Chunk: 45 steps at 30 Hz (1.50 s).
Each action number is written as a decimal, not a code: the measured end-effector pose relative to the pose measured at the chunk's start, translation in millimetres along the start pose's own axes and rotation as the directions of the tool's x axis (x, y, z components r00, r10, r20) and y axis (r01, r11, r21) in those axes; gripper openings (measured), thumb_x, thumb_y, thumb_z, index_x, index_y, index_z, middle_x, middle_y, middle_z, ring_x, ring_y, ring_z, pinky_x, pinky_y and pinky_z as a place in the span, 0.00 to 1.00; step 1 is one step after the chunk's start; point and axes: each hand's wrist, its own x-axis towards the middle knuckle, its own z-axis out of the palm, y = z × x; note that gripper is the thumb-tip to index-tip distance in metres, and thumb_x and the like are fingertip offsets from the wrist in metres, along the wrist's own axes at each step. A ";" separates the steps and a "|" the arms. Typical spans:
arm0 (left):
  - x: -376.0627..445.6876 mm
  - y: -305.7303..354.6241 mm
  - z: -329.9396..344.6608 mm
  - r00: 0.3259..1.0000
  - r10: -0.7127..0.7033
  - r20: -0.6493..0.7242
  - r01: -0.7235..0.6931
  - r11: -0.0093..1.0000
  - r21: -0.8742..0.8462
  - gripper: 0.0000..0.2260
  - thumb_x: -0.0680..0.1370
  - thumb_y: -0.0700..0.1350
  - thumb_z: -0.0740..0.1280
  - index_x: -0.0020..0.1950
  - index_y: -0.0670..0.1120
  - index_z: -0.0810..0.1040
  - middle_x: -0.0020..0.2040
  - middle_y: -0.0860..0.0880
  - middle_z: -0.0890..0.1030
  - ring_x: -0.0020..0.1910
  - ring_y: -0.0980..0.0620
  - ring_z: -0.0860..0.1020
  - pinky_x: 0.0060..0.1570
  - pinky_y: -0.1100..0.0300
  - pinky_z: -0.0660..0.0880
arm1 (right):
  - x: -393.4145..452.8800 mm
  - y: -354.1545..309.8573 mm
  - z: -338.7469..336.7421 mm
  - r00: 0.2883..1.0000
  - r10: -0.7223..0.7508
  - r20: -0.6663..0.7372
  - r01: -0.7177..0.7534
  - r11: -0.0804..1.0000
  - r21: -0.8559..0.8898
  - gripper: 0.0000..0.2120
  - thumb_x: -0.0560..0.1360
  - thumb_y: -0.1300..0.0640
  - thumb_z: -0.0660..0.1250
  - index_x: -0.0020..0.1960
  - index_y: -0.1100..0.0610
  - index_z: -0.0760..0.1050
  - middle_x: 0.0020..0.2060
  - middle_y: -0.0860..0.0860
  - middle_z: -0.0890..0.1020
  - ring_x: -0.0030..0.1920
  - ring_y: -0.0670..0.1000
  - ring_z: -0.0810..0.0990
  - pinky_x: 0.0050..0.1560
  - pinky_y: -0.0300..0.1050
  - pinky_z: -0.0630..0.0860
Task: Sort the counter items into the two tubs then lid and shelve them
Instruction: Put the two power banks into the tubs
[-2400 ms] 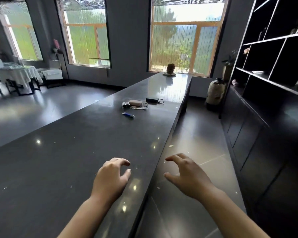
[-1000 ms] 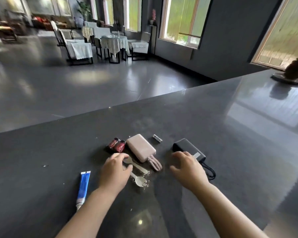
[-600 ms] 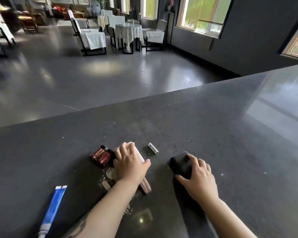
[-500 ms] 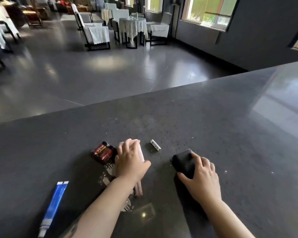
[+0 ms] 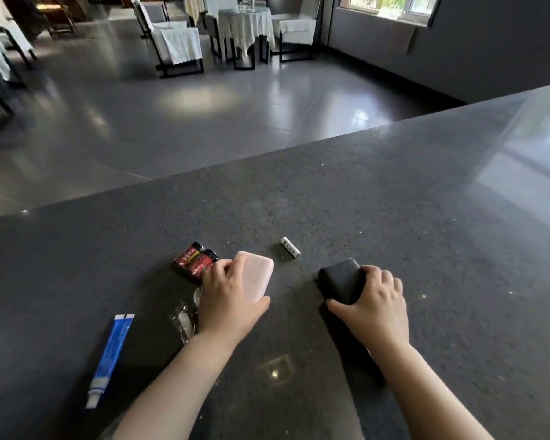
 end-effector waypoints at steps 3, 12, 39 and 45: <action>2.6 2.5 -3.7 1.000 -0.017 0.017 0.018 1.000 -0.023 0.33 0.62 0.54 0.74 0.64 0.51 0.70 0.57 0.48 0.70 0.55 0.45 0.67 0.54 0.55 0.68 | 1.2 -2.7 -5.3 1.000 -0.015 0.006 0.014 1.000 0.026 0.38 0.58 0.40 0.75 0.63 0.52 0.69 0.56 0.49 0.74 0.57 0.52 0.68 0.59 0.46 0.69; -25.3 2.1 -53.4 0.991 0.036 -0.125 -0.054 0.989 -0.139 0.31 0.59 0.50 0.74 0.63 0.53 0.76 0.55 0.51 0.75 0.52 0.48 0.69 0.51 0.64 0.62 | -36.6 -28.6 -35.7 0.971 -0.225 -0.084 0.234 0.965 0.117 0.36 0.54 0.42 0.74 0.60 0.47 0.71 0.49 0.44 0.73 0.52 0.48 0.66 0.52 0.44 0.69; -584.6 -338.7 -362.5 0.401 -0.726 -0.559 0.788 0.584 -0.194 0.29 0.61 0.50 0.70 0.62 0.59 0.72 0.53 0.61 0.70 0.54 0.54 0.63 0.49 0.62 0.64 | -542.5 -389.9 64.0 0.151 -0.962 0.228 0.795 0.255 0.550 0.37 0.56 0.41 0.73 0.64 0.40 0.68 0.47 0.41 0.70 0.51 0.45 0.66 0.48 0.41 0.67; -694.7 -400.9 -435.2 0.326 -0.758 -0.565 0.855 0.491 -0.166 0.27 0.60 0.53 0.67 0.60 0.58 0.71 0.51 0.57 0.73 0.49 0.51 0.66 0.45 0.58 0.66 | -670.7 -455.7 76.3 0.049 -0.970 0.237 0.789 0.183 0.587 0.38 0.57 0.40 0.75 0.64 0.40 0.67 0.49 0.41 0.70 0.52 0.44 0.66 0.49 0.42 0.69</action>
